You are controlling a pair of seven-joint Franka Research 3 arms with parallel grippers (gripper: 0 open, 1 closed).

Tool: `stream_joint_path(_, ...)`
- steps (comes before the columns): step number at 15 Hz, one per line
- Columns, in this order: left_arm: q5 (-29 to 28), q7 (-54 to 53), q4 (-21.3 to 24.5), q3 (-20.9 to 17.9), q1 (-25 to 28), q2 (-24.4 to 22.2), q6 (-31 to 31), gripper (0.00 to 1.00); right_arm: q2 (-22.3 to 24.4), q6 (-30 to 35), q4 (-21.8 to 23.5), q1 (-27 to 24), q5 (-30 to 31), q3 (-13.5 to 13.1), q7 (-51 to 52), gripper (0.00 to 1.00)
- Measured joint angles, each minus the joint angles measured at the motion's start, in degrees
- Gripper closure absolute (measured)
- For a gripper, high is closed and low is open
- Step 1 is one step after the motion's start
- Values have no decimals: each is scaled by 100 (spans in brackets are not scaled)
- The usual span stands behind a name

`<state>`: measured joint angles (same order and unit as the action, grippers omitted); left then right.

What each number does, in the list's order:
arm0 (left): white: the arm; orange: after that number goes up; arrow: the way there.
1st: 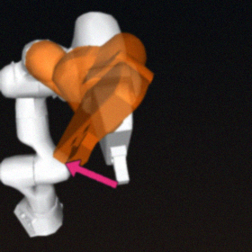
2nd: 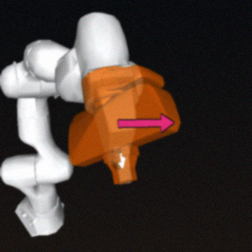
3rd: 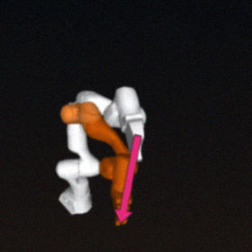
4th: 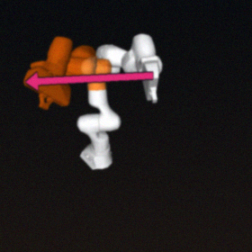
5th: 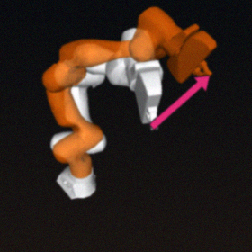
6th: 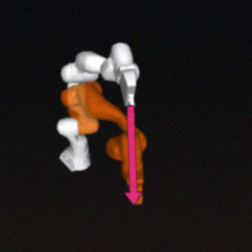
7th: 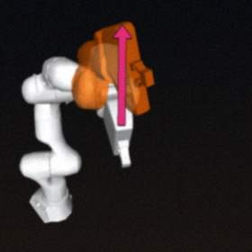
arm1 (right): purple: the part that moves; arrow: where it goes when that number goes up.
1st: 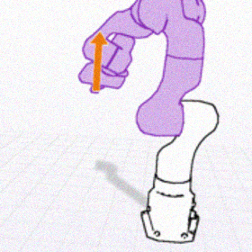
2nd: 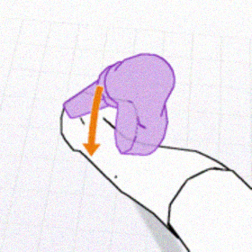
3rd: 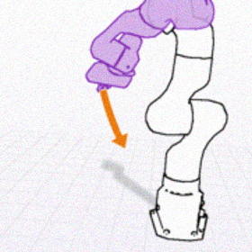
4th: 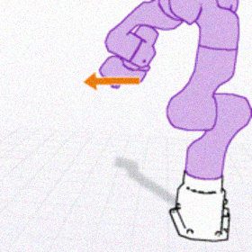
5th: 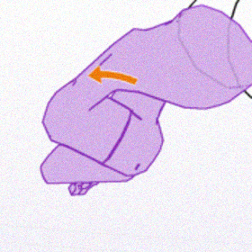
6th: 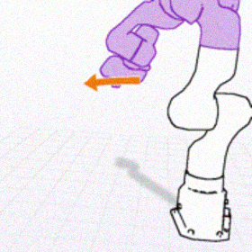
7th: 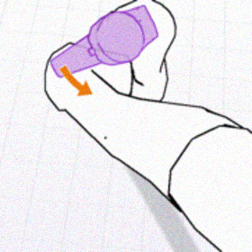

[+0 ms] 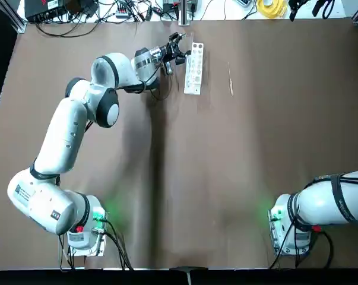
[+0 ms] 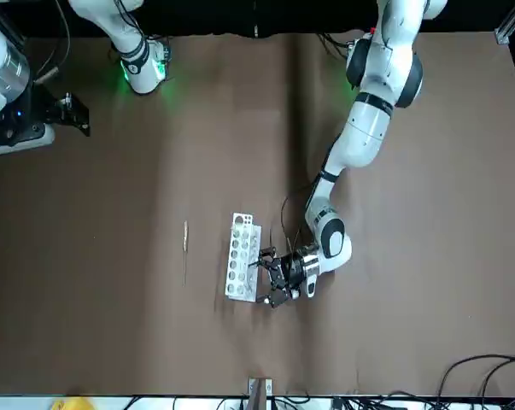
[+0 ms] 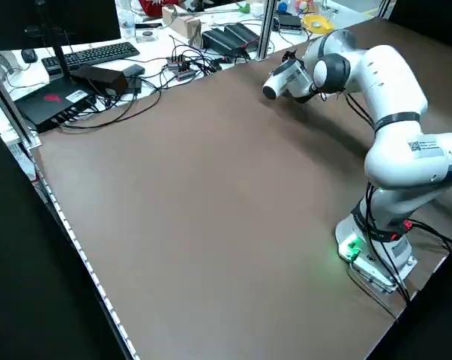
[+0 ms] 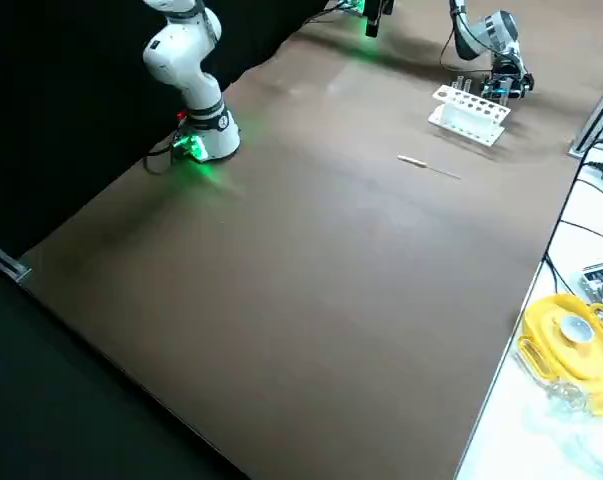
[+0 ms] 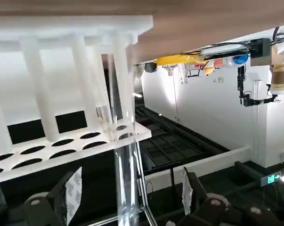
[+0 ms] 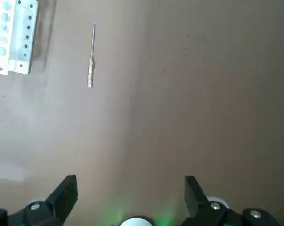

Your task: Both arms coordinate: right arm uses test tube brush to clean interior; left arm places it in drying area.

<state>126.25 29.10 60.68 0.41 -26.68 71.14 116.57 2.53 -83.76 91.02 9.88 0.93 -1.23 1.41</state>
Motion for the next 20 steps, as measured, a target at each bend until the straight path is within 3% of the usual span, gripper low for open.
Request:
stream_joint_path(6, 0, 7, -2, -3, -1, 0, -7, 0, 0, 0, -1, 0, 0, 0, 0, 0)
stream_joint_path(9, -5, 193, -67, -224, -8, -23, -35, 0, 0, 0, -1, 0, 0, -3, 0, 0)
stream_joint_path(14, -554, 647, -109, -331, 38, -452, -93, 0, 0, -10, -4, -10, 1, -13, 0, 0)
stream_joint_path(20, -3594, 2098, -46, -354, 498, -1348, -422, 0, 0, -29, -6, 0, 5, -7, 0, 0)
